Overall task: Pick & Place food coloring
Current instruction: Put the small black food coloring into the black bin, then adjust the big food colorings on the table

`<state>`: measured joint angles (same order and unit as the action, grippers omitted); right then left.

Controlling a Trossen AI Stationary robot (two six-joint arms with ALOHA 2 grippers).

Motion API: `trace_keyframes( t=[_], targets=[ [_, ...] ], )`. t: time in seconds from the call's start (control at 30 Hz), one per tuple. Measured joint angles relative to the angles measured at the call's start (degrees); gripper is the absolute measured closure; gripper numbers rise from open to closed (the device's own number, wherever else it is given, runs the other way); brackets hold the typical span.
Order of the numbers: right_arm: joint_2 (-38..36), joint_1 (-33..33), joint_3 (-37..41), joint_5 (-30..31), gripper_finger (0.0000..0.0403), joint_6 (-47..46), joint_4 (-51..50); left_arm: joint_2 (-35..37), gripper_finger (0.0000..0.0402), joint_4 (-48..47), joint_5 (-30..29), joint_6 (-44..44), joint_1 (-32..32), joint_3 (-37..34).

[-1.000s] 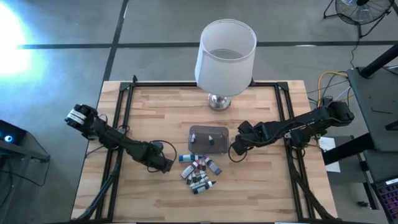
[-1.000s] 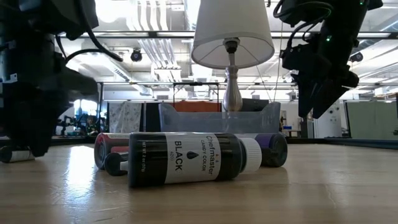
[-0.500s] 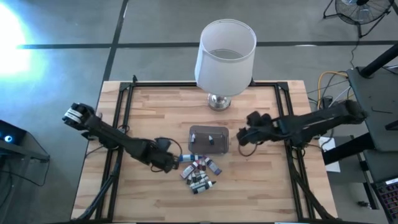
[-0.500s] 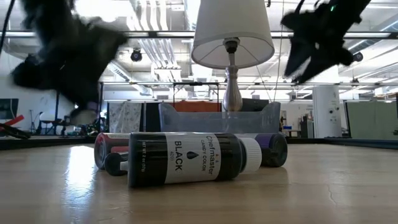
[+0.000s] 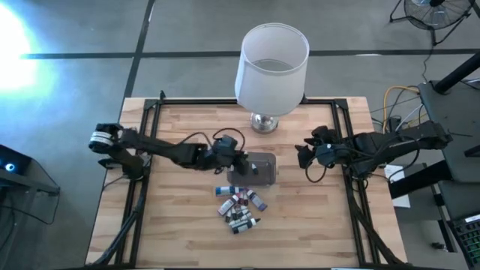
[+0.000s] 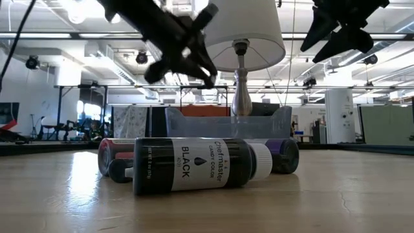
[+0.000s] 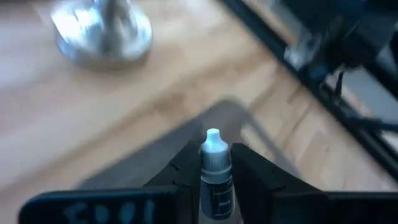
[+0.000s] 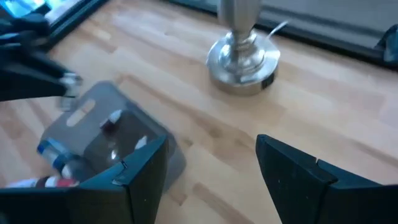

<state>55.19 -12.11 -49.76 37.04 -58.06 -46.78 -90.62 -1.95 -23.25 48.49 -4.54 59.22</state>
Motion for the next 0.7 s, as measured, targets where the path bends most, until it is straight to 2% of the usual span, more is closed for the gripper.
trace_keyframes(
  t=[0.13, 0.23, 0.3, 0.37, 0.5, 0.6, 0.7],
  targets=[
    [1.7, 0.0, 0.0, -2.9, 0.0167, -0.1, -0.5, -1.8, 0.0293, 0.4, 7.6, 0.3, 0.2, 0.1],
    [2.9, 0.0, 0.0, -4.0, 0.0167, 0.0, -1.2, -1.5, 0.0249, -1.5, 7.6, -0.6, -0.8, 1.8],
    [3.9, 0.0, 0.0, -4.4, 0.0167, 0.7, -1.2, -1.0, 0.0222, -5.6, 6.2, -1.1, -1.3, 3.8],
    [4.9, 0.0, 0.0, -5.5, 0.0167, 2.5, -1.2, -0.1, 0.02, -11.4, 8.3, -2.5, -1.8, 6.6],
    [7.8, 0.0, 0.1, -10.4, 0.0167, 8.0, -0.8, 0.9, 0.0186, -24.8, 16.4, -6.5, -6.2, 12.6],
    [10.8, 0.0, 0.1, -15.0, 0.0167, 10.2, -0.5, 0.2, 0.0187, -35.9, 16.6, -5.0, -11.2, 14.9],
    [14.4, -0.4, 0.1, -20.2, 0.0167, 12.2, 1.0, -1.1, 0.0188, -38.9, 15.7, -0.8, -14.6, 13.7]
  ],
)
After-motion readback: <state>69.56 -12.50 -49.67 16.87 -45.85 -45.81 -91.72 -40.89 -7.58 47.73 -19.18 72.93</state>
